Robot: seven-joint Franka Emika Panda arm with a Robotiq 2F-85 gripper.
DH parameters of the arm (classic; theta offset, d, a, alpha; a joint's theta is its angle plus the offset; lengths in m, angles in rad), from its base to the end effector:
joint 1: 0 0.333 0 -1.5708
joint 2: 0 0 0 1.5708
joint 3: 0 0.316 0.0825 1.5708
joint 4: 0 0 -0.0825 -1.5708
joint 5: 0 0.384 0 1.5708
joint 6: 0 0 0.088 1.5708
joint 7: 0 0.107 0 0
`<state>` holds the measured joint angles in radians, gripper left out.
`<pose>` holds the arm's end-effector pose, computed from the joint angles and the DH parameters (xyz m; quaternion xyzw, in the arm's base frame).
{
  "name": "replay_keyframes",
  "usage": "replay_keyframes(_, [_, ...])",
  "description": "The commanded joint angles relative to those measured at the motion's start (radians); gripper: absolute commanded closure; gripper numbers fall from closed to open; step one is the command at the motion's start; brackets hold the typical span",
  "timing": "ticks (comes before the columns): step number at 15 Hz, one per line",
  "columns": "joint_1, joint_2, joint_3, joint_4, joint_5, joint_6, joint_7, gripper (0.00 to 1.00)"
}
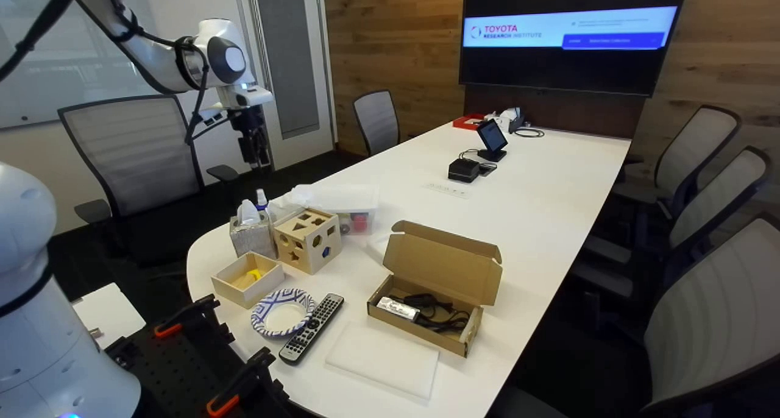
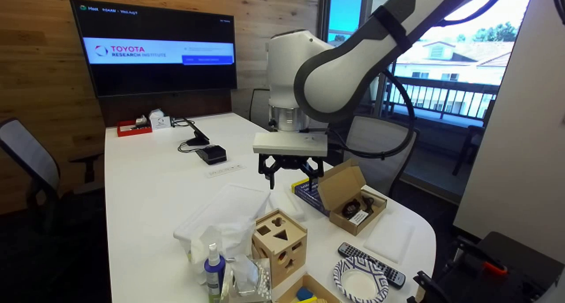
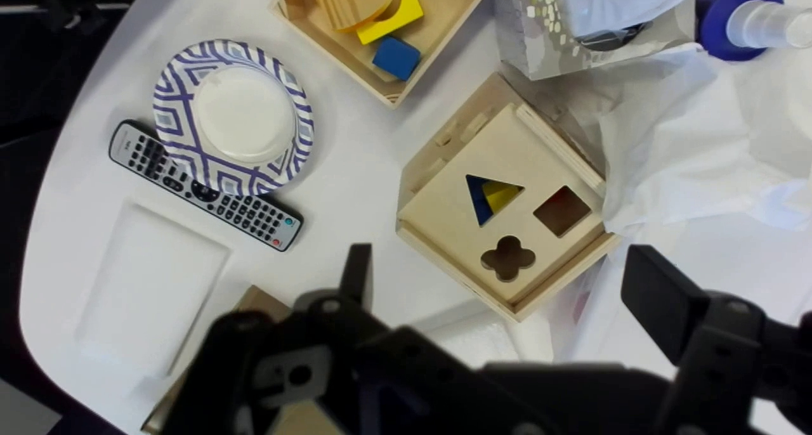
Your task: Wipe the bowl with the tissue
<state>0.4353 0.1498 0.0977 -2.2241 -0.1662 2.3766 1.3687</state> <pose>0.4688 0.2743 0.3078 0.9352 -0.3504 0.0422 0.0275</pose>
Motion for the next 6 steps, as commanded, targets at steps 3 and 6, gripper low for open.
replay_keyframes(3, [-0.076,-0.138,0.064,-0.176,-0.009,0.081,0.05,0.0])
replay_keyframes(6, [-0.104,-0.158,0.084,-0.207,0.001,0.095,0.046,0.0])
